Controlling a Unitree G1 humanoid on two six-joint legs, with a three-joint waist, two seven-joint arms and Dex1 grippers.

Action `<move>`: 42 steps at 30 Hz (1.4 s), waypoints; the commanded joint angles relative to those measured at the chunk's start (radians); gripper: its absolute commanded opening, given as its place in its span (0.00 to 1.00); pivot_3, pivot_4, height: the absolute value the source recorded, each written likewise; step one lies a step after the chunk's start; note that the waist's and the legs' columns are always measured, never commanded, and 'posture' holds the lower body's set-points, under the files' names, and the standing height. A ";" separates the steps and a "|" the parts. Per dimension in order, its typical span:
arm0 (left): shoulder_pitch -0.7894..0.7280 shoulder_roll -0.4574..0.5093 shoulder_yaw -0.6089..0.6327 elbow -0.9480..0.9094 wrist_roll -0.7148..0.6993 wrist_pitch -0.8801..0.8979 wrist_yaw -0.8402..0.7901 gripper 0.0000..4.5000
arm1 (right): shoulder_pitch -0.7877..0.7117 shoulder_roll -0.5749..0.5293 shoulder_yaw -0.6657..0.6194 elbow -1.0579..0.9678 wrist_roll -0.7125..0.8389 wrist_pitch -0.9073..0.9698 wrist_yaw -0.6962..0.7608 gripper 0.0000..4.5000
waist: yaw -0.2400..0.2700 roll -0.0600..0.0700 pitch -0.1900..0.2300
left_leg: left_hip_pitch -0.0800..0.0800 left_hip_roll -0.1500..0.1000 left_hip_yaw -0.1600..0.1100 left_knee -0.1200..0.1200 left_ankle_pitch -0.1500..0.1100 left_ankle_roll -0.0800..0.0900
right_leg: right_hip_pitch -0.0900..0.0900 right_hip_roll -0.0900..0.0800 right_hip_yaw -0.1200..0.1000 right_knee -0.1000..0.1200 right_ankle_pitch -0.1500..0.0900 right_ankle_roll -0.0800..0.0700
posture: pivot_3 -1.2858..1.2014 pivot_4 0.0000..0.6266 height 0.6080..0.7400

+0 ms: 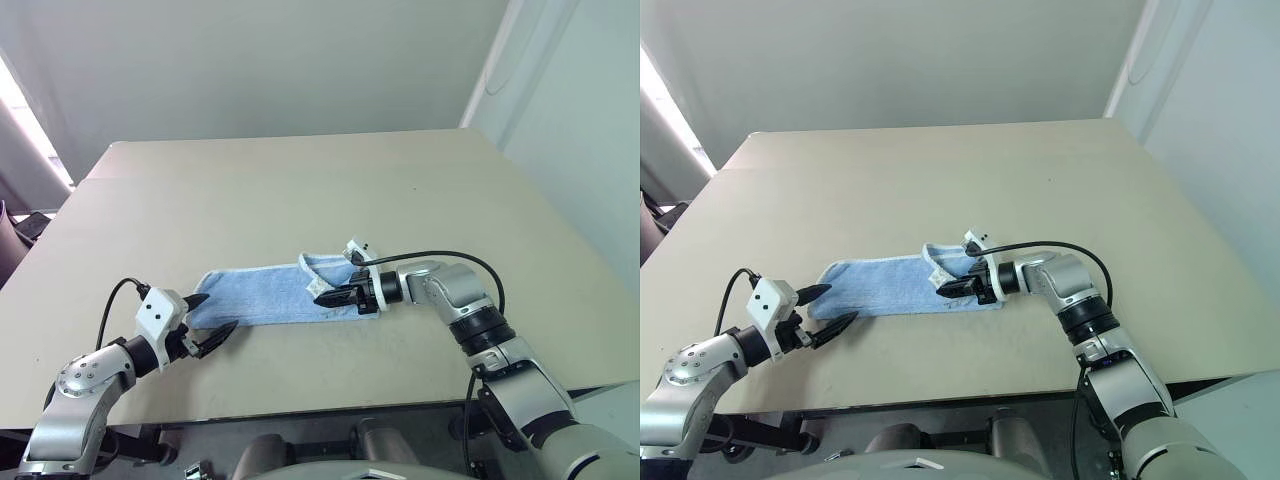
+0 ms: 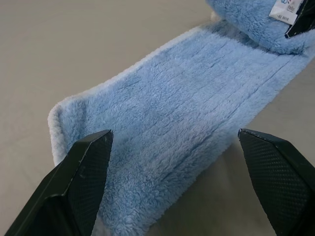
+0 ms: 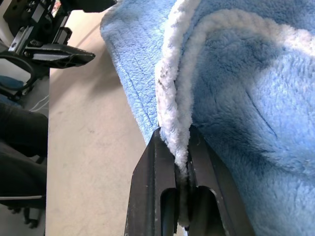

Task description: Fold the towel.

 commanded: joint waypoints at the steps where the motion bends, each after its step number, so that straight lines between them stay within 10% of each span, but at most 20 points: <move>1: -0.019 0.009 0.018 -0.022 0.003 -0.009 0.004 0.96 | -0.030 0.011 -0.035 -0.006 0.022 -0.001 0.019 0.24 | 0.000 0.000 0.000 | 0.000 0.000 0.000 0.000 0.000 0.000 | 0.000 0.000 0.000 0.000 0.000 0.000 | 0.52 0.00 1.00; 4: -0.009 0.024 0.014 -0.029 0.020 -0.020 -0.004 0.96 | -0.002 -0.030 -0.104 -0.132 0.128 0.039 0.101 0.46 | 0.000 0.000 0.000 | 0.000 0.000 0.000 0.000 0.000 0.000 | 0.000 0.000 0.000 0.000 0.000 0.000 | 0.52 0.00 1.00; 11: 0.007 0.032 0.058 -0.037 -0.015 0.002 -0.016 0.96 | 0.001 -0.013 -0.251 -0.144 0.156 -0.098 0.028 0.46 | -0.001 0.000 0.000 | 0.001 0.000 0.000 0.000 0.000 0.000 | 0.001 0.000 0.000 0.000 0.000 0.000 | 0.52 0.00 1.00; 22: 0.001 0.033 0.086 -0.032 -0.028 0.029 -0.010 0.96 | -0.009 0.133 -0.089 0.303 -0.158 -0.595 -0.003 0.46 | -0.011 0.000 0.000 | 0.002 0.000 0.000 0.000 0.000 0.000 | 0.002 0.001 0.000 0.000 0.000 0.000 | 0.52 0.00 1.00; 28: 0.009 0.047 0.134 -0.029 -0.058 0.073 -0.010 0.96 | -0.014 0.173 -0.041 0.456 -0.270 -0.720 -0.037 0.83 | -0.025 -0.001 -0.001 | 0.005 0.000 0.000 0.000 0.000 0.000 | 0.004 0.000 0.000 0.002 0.000 0.000 | 0.52 0.00 1.00; 31: 0.008 0.066 0.161 -0.026 -0.086 0.152 -0.002 0.96 | -0.015 0.168 -0.042 0.441 -0.273 -0.733 -0.003 0.99 | -0.026 -0.001 -0.001 | 0.006 0.001 0.000 0.000 0.000 0.000 | 0.006 0.001 0.000 0.002 0.001 -0.002 | 0.52 0.00 1.00; 42: -0.065 0.047 0.244 0.122 -0.202 0.315 0.008 0.98 | -0.006 0.160 -0.149 0.134 -0.138 -0.500 -0.007 1.00 | -0.025 0.000 0.000 | 0.003 0.001 -0.001 0.001 0.000 0.000 | 0.002 0.001 0.000 0.004 0.001 0.000 | 0.52 0.00 1.00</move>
